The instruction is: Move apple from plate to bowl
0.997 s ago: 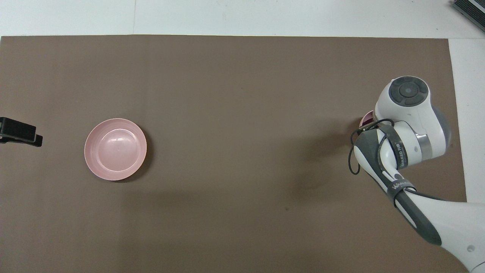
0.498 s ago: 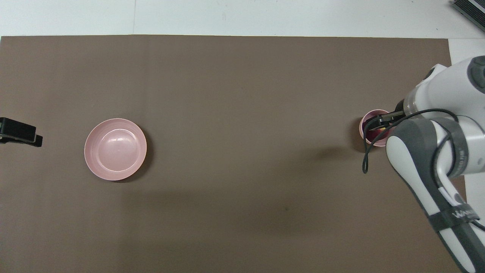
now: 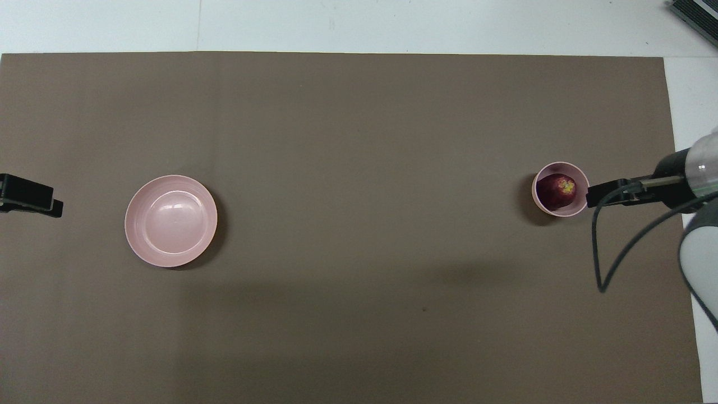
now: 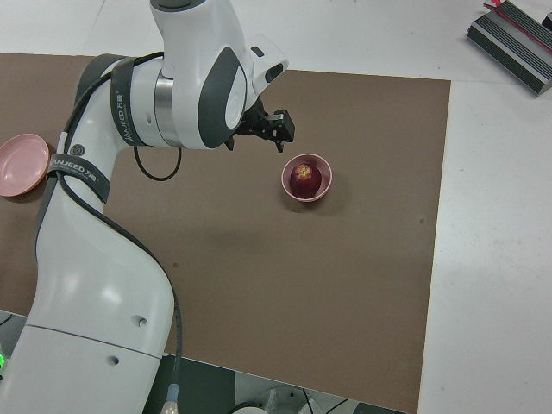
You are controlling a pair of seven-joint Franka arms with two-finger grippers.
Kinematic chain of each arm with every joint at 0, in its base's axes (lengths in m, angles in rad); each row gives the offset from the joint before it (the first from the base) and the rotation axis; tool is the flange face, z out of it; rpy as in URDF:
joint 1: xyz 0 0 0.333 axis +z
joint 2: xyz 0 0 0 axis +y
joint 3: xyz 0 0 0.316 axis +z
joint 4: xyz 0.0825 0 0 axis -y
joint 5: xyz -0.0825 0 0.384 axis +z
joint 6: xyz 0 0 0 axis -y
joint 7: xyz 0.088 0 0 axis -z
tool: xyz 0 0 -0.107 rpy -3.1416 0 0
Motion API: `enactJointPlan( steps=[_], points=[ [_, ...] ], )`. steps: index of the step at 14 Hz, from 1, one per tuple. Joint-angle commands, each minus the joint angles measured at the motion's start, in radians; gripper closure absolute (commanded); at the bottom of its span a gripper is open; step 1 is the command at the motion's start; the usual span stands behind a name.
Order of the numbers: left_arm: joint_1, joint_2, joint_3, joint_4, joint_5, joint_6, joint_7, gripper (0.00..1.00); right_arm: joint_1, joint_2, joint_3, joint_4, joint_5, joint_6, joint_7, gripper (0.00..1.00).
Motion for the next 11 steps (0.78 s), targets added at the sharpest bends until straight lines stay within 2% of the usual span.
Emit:
enactJointPlan(
  steps=[1,3,11],
  points=[
    [-0.003,-0.009,0.003,0.005,0.008,-0.021,0.003,0.00,-0.019,-0.004,-0.001,0.120,0.031,-0.132,-0.015,0.00],
    [-0.003,-0.009,0.003,0.005,0.008,-0.021,0.003,0.00,-0.017,-0.006,-0.002,0.163,0.018,-0.194,-0.015,0.00],
    [-0.003,-0.009,0.003,0.005,0.008,-0.021,0.003,0.00,-0.031,-0.025,-0.010,0.151,0.006,-0.225,-0.027,0.00]
  ],
)
